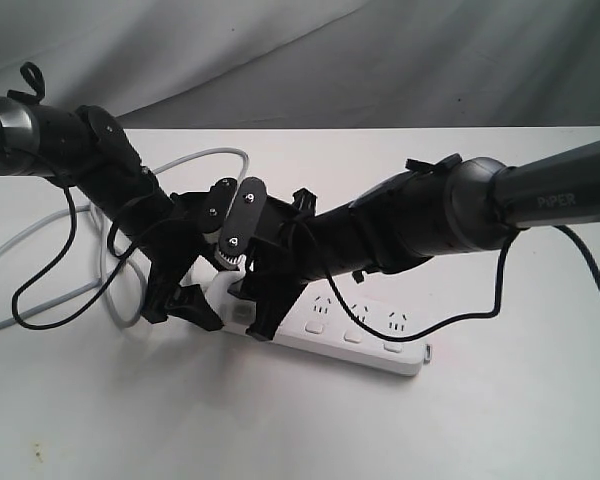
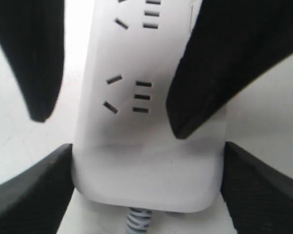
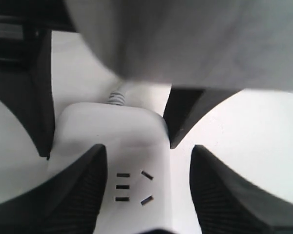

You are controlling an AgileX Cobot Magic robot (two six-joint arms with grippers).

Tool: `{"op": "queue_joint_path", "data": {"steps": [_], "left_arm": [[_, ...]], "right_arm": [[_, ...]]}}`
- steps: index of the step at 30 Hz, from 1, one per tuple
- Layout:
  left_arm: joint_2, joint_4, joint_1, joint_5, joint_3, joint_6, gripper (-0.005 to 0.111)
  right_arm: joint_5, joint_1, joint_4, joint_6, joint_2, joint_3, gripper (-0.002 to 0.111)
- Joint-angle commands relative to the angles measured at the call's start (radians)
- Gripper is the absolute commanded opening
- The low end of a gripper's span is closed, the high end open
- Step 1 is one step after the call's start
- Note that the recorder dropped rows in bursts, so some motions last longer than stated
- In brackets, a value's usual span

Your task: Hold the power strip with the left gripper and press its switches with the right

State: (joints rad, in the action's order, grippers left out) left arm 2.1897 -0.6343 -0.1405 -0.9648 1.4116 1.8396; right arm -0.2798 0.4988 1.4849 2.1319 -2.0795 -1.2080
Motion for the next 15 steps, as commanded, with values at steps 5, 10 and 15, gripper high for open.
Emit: {"op": "queue_joint_path", "data": {"steps": [5,10,15], "left_arm": [[-0.001,0.023,-0.004,0.001,0.001,-0.005,0.067],[-0.001,0.023,-0.004,0.001,0.001,-0.005,0.067],[-0.001,0.023,-0.004,0.001,0.001,-0.005,0.067]], "right_arm": [[0.003,0.011,-0.041,0.011,0.002,-0.004,0.049],[0.003,0.015,-0.05,0.011,0.002,0.001,0.049],[0.003,0.017,-0.066,0.011,0.002,0.025,0.049]]}}
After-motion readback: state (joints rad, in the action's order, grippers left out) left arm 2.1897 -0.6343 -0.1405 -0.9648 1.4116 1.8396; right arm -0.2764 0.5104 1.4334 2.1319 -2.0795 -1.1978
